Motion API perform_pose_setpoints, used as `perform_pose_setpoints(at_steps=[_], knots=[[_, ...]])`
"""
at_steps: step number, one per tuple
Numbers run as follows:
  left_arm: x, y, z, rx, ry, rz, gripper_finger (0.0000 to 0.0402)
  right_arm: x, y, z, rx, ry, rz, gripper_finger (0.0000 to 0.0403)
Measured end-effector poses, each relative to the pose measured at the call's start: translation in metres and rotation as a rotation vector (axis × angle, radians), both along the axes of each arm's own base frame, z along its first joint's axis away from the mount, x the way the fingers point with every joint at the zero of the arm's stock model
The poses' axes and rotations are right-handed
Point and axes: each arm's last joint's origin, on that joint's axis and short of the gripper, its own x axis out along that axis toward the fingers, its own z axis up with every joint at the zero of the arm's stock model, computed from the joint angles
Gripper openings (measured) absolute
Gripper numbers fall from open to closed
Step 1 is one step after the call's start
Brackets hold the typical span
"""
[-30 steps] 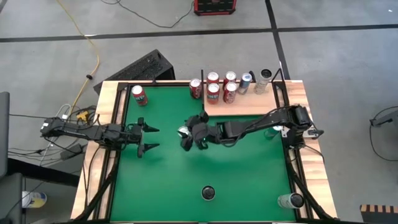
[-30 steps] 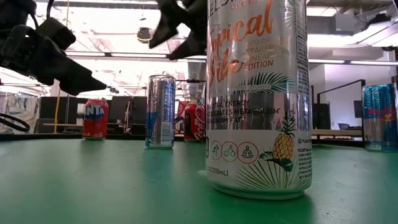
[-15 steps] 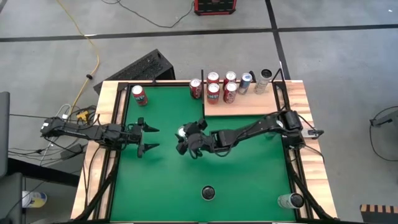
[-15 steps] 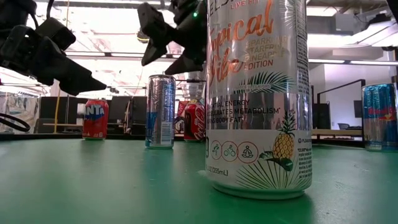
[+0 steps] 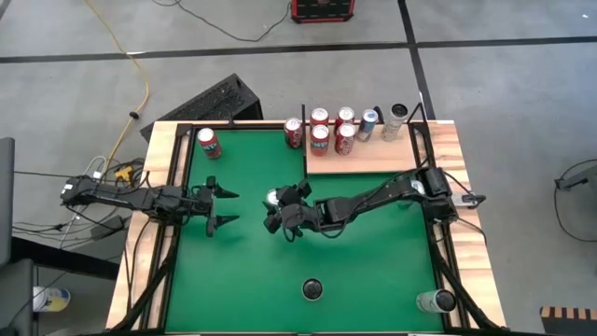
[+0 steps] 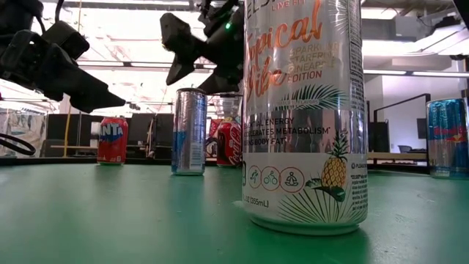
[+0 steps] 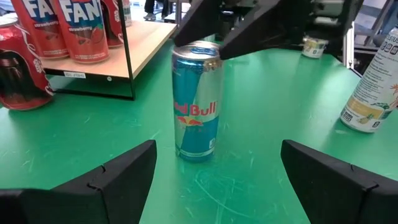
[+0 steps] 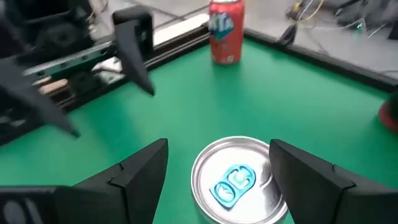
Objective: Place canned beverage on shelf
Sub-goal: Put the left blue soda can on the shelf aligned with the other blue soda can
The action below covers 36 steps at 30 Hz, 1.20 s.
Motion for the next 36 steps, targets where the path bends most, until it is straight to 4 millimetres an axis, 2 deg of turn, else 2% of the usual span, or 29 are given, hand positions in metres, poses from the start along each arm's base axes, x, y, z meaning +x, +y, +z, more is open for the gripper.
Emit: perform_pose_setpoints(at_steps=[2,5,9,12,15,19,20,23,28,32,34,36], knots=[[0.000,0.000,0.000,0.000,0.000,0.000,0.0330,0.004,-0.002,-0.008,-0.019,-0.005,-0.025,0.0304],[0.000,0.000,0.000,0.000,0.000,0.000,0.0330,0.004,-0.002,-0.006,-0.034,-0.006,-0.019,0.0291],[0.000,0.000,0.000,0.000,0.000,-0.001,0.0330,0.004,-0.001,-0.006,-0.057,0.003,-0.005,0.0250],[0.000,0.000,0.000,0.000,0.000,0.000,0.0330,0.003,-0.002,-0.003,-0.066,0.012,0.007,0.0197],[0.000,0.000,0.000,0.000,0.000,0.000,0.0330,0.001,-0.004,0.004,-0.051,0.022,0.053,0.0126],[0.000,0.000,0.000,0.000,0.000,0.000,0.0330,-0.010,-0.007,0.029,-0.034,0.044,0.130,0.0031],[0.000,0.000,0.000,0.000,0.000,-0.001,0.0330,-0.015,-0.007,0.038,-0.039,0.057,0.145,0.0019],[0.000,0.000,0.000,0.000,0.000,0.000,0.0330,-0.030,-0.009,0.066,-0.067,0.052,0.157,0.0023],[0.000,0.000,0.000,0.000,0.000,0.000,0.0330,-0.054,-0.017,0.087,-0.083,0.041,0.146,0.0031],[0.000,0.000,0.000,0.000,0.000,-0.001,0.0330,-0.069,-0.018,0.088,-0.084,0.030,0.155,0.0015],[0.000,0.000,0.000,0.000,0.000,0.000,0.0330,-0.071,-0.018,0.080,-0.058,0.012,0.173,0.0017],[0.000,0.000,0.000,0.000,0.000,0.000,0.0330,-0.066,-0.017,0.066,-0.037,0.005,0.187,0.0038]])
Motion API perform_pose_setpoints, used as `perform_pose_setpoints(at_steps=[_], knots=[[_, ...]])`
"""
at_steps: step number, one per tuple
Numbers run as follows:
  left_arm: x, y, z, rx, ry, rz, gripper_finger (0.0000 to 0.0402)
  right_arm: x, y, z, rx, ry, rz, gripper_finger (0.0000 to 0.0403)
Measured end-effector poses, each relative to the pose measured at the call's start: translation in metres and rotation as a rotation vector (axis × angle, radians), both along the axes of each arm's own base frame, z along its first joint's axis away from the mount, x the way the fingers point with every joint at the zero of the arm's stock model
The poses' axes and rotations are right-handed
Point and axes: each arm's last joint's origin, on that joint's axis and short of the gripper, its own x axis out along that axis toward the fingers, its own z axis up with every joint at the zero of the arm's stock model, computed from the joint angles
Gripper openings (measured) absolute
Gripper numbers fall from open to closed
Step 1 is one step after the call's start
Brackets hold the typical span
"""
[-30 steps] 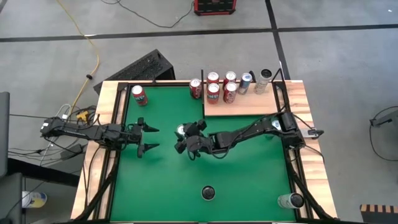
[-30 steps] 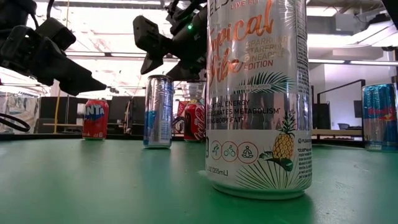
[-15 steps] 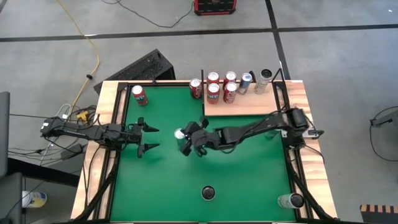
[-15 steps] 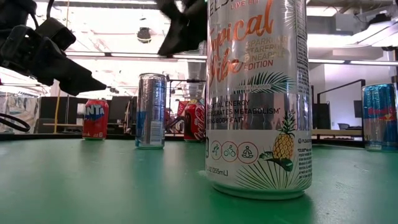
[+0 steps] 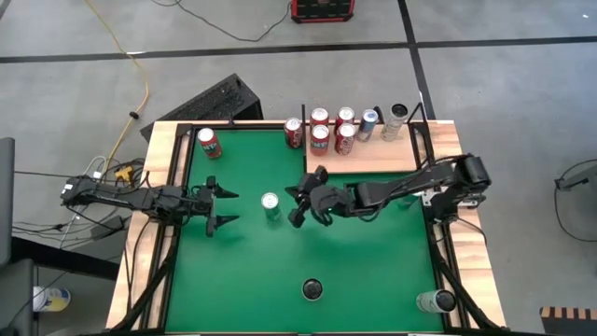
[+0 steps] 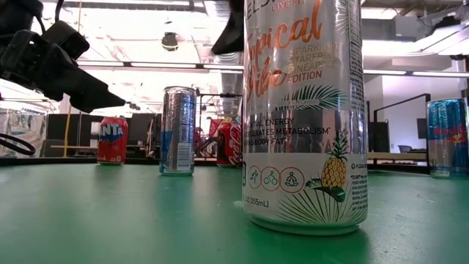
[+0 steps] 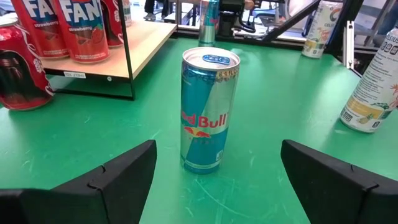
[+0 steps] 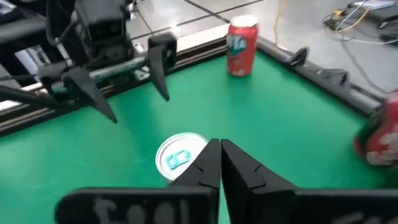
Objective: Place canned beverage on shelf
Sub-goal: Put the left blue soda can on the shelf aligned with the other blue soda can
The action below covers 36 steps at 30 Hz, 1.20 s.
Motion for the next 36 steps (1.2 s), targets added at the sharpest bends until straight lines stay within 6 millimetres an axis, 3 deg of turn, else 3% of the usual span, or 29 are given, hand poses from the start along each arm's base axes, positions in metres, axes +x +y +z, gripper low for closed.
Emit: perform_pose_setpoints(at_steps=[7,12,16,19,36], knots=[[0.000,0.000,0.000,0.000,0.000,0.000,0.0330,0.027,0.006,-0.040,-0.031,0.006,0.096,0.0186],[0.000,0.000,0.000,0.000,0.000,0.000,0.0330,0.029,0.007,-0.041,-0.068,0.011,0.112,0.0292],[0.000,0.000,0.000,0.000,0.000,0.000,0.0330,0.029,0.008,-0.037,-0.098,-0.023,0.057,0.0339],[0.000,0.000,0.000,0.000,0.000,0.000,0.0330,0.030,0.007,-0.035,-0.096,-0.053,0.026,0.0358],[0.000,0.000,0.000,0.000,0.000,0.000,0.0330,0.060,0.009,-0.101,-0.154,-0.123,-0.047,0.0368]])
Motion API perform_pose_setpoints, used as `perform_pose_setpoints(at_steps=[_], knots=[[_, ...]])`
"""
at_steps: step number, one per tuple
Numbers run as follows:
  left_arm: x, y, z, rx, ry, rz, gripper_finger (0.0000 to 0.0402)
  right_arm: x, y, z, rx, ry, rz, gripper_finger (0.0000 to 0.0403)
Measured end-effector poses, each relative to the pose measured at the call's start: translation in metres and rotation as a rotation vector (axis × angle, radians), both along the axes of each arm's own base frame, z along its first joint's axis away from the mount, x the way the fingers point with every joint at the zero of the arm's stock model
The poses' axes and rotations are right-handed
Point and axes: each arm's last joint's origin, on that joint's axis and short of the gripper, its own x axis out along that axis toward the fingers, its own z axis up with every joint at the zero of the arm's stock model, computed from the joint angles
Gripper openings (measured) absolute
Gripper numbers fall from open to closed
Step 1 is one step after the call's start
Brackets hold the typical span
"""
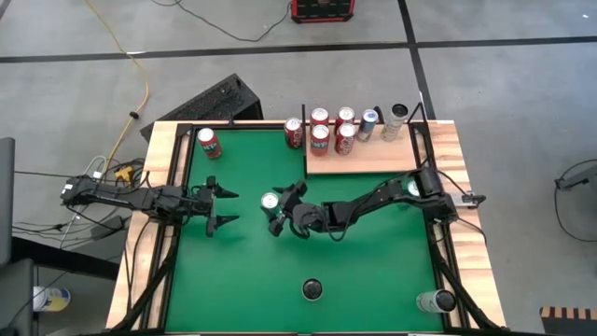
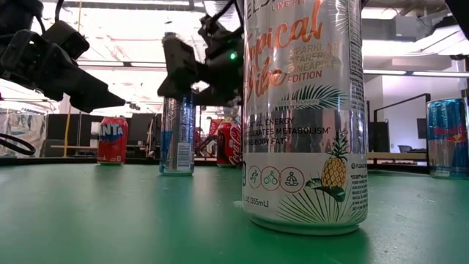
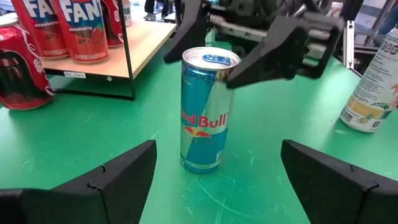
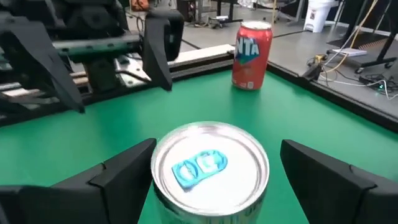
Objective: Place canned beverage on shelf
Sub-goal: Put the left blue soda can on the shelf aligned with the other blue soda can
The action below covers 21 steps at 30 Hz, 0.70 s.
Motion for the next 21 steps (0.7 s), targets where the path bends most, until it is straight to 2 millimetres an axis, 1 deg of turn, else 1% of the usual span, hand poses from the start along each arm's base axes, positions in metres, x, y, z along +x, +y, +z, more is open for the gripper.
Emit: perform_pose_setpoints(at_steps=[3,11,14,18,21], knots=[[0.0000,0.0000,0.0000,0.000,0.000,0.000,0.0330,0.0017,-0.0020,-0.0083,0.012,0.002,-0.012,0.0368],[0.0000,0.0000,0.0000,0.000,0.000,0.000,0.0330,0.0018,-0.0028,-0.0082,0.019,-0.001,-0.016,0.0364],[0.0000,0.0000,0.0000,0.000,0.000,0.000,0.0330,0.0014,-0.0028,-0.0055,0.028,-0.012,-0.017,0.0333],[0.0000,0.0000,0.0000,0.000,0.000,0.000,0.0330,0.0014,-0.0025,-0.0052,0.035,-0.016,-0.017,0.0263],[0.0000,0.0000,0.0000,0.000,0.000,0.000,0.0330,-0.0008,-0.0028,0.0005,0.034,0.004,-0.008,0.0262]])
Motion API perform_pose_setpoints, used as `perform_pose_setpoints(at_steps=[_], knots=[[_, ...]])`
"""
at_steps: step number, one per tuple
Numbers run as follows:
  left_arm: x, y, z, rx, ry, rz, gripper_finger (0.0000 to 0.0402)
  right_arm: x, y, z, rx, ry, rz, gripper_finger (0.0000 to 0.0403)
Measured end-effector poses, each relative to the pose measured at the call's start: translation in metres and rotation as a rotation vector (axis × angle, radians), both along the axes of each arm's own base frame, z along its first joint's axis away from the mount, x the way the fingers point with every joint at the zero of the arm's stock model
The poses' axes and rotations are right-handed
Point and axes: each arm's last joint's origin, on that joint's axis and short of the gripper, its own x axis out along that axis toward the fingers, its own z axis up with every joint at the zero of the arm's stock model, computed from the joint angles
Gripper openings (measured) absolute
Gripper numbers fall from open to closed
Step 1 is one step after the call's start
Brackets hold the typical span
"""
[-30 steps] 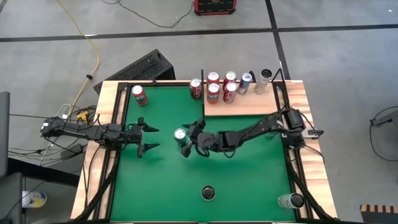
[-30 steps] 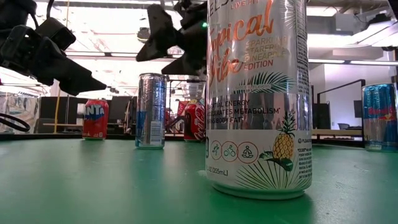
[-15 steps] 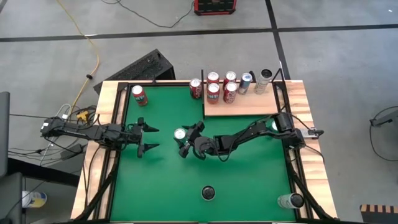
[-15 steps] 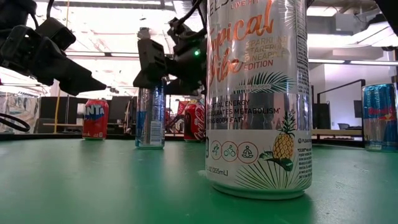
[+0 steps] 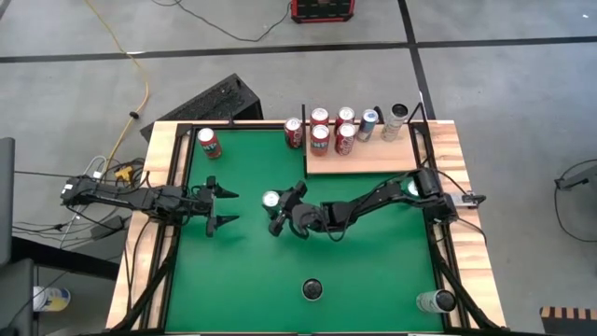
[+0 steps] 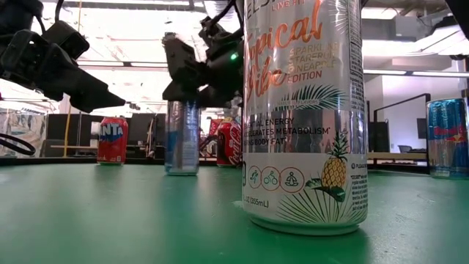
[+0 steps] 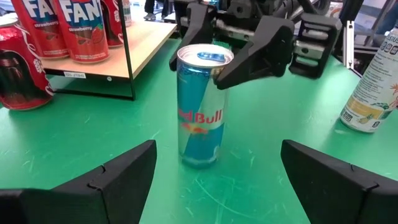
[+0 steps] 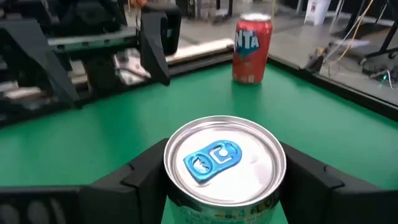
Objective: Place canned beverage on shelf
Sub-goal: Put the left blue soda can on the shelf aligned with the other blue soda can
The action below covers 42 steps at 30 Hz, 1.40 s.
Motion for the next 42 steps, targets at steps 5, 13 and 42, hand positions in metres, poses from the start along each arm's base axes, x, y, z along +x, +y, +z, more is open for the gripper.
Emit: perform_pose_setpoints(at_steps=[5,13,42], knots=[[0.000,0.000,0.000,0.000,0.000,0.000,0.0330,-0.017,-0.004,0.026,-0.012,0.057,0.050,0.0262],[0.000,0.000,0.000,0.000,0.000,0.000,0.0330,-0.108,-0.030,0.062,-0.044,0.001,0.095,0.0262],[0.000,0.000,0.000,0.001,0.005,0.001,0.0330,-0.271,-0.147,0.072,-0.112,0.152,-0.036,0.0262]])
